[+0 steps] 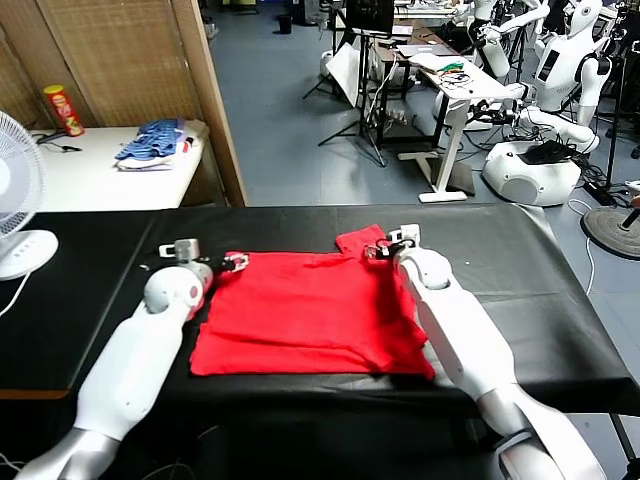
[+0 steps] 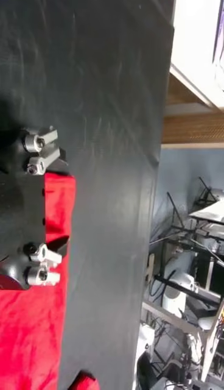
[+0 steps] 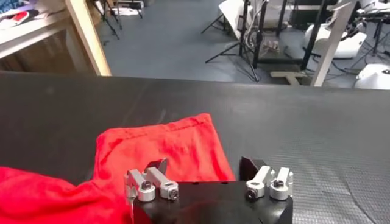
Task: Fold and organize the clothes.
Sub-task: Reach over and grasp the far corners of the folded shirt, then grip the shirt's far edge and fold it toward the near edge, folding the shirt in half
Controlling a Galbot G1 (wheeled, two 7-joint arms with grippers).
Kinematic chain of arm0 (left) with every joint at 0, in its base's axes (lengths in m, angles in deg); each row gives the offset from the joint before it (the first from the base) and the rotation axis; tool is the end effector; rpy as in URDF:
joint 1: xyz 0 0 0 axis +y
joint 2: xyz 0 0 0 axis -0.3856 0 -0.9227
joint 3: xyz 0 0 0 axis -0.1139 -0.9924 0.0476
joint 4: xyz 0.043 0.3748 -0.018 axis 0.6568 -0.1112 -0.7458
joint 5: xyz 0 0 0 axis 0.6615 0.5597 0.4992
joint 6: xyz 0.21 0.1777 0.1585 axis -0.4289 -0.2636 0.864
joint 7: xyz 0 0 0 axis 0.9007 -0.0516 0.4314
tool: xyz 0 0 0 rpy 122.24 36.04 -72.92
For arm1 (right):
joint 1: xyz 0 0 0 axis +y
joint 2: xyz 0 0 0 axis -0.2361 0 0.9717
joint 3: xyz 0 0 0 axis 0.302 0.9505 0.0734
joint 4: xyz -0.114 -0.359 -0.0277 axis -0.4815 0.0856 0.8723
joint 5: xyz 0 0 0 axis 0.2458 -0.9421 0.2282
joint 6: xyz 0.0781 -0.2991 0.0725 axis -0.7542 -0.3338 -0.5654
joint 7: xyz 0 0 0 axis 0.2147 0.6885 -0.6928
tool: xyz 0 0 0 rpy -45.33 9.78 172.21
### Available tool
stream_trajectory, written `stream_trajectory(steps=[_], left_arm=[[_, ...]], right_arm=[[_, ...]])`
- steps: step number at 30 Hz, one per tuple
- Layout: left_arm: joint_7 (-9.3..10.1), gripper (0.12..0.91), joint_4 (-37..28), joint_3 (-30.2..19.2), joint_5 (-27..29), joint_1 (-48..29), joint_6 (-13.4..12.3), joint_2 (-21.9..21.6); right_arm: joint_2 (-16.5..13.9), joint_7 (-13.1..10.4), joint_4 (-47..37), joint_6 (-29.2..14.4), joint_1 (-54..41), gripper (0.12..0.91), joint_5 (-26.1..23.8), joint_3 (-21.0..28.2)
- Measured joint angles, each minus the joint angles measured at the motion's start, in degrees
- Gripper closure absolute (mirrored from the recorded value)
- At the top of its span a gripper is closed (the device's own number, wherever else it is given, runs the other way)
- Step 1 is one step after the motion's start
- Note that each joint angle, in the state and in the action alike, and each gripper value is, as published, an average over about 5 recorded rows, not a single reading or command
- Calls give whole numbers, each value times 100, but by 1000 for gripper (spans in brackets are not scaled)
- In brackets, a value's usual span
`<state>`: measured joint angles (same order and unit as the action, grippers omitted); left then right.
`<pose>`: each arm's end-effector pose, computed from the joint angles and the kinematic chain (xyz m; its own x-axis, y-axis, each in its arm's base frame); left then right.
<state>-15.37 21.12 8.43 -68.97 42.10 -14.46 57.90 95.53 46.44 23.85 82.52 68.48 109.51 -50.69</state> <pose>0.4597 0.1149 -0.2933 -0.8133 0.1060 0.5721 0.0277 0.9892 -0.1438 0.5216 -0.0100 -0.3003 -0.8187 -0.1476 0.5550 -0.1483 0.9880 0.0440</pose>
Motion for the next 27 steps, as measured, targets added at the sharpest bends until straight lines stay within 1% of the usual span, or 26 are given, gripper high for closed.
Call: stream_trajectory(steps=[2,3,4,6,7,8,10,14,18,22,27], left_arm=[[-45,552,-21,-5,27,-8,-13,-3],[-66,602,-25,-9,38,-9,-18,-4],[-85,669,-25,-14,50,-9,-24,-5],[-118,770,-22,-23,81,-8,-45,-6],[-129,823,-21,-26,100,-9,-60,-6],[-137,859,-20,-26,119,-10,-79,-5],[-144,897,-4,-12,179,-7,-126,-3],[-125,903,115,68,388,55,-195,-37],[-91,902,432,117,453,217,-203,-181],[-53,902,1020,206,304,512,-159,-428],[-25,902,1897,411,178,1083,-82,-809]], right_arm=[[14,2,23,-11,26,637,-5,-23],[18,4,42,-26,41,704,-6,-27],[20,7,64,-50,57,754,-5,-29],[19,17,108,-117,85,842,-9,-30],[14,32,136,-169,103,870,-23,-32],[4,51,170,-232,126,884,-49,-38],[-33,100,280,-375,188,901,-125,-63],[-149,208,671,-559,376,902,-188,-147],[-349,308,1254,-553,666,902,-34,-262],[-661,319,1937,-466,1036,902,243,-411],[-1105,227,2740,-279,1560,902,508,-530]])
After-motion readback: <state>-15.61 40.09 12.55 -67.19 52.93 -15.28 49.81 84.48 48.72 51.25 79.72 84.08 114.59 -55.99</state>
